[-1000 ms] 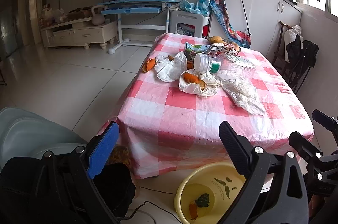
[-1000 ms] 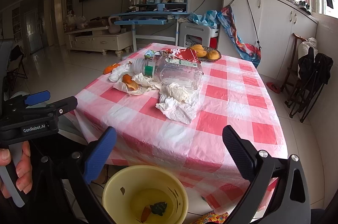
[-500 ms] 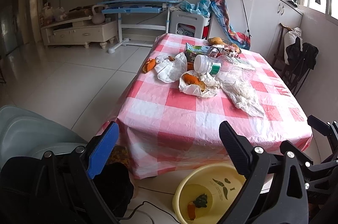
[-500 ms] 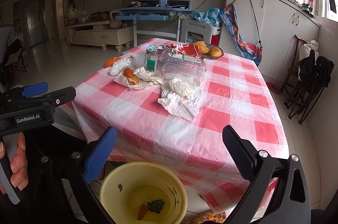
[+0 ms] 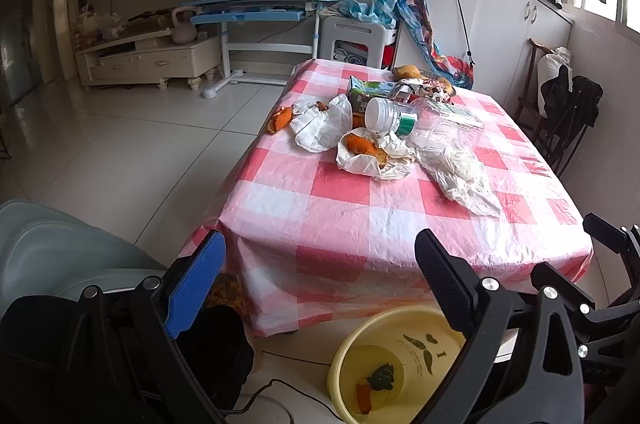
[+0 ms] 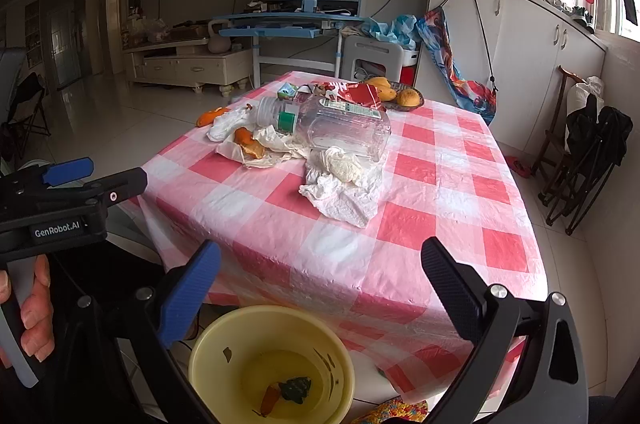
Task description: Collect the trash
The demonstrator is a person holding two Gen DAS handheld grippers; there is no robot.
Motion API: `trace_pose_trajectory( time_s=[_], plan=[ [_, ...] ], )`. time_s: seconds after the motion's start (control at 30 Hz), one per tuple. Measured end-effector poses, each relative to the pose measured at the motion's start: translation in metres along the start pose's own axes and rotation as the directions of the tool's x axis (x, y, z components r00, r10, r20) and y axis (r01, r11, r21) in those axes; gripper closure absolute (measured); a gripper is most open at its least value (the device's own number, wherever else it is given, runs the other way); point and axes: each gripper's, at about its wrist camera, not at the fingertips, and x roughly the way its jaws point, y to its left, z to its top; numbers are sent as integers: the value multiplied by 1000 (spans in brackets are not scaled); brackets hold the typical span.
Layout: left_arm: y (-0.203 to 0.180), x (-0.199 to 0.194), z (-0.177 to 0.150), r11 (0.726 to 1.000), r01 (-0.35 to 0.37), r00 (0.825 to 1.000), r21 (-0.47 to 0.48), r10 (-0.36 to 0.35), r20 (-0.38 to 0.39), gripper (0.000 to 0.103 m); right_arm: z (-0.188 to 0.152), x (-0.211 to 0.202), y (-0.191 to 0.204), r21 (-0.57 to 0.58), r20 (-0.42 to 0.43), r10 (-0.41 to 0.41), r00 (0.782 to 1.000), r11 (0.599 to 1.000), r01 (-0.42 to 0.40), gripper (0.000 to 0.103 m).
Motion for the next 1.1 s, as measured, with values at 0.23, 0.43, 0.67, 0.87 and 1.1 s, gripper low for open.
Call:
trace_pose_trajectory(
  time_s=[0.23, 0.43, 0.67, 0.87, 1.1],
  plan=[
    [-1, 0, -1, 1000, 2, 1000, 0, -2, -2, 11, 0, 0, 1, -3, -2, 0, 1000, 1000, 0, 6],
    [0, 0, -1, 1000, 0, 1000, -4, 0, -5, 11, -1, 2, 1, 0, -3, 2, 1000, 1000, -2, 6],
    [0, 0, -1, 1000, 1, 1000, -4, -1, -6, 11, -1, 3, 1, -5, -7, 2, 1000, 1000, -2, 6],
    [-1, 0, -1, 1000, 1, 1000, -4, -1, -6, 11, -2, 4, 2, -7, -10, 2, 1000, 1000, -2, 6],
    [0, 0, 0, 1000, 1, 1000, -5, -1, -5, 11, -2, 5, 3, -9, -14, 3, 1000, 1000, -3, 7]
  ],
)
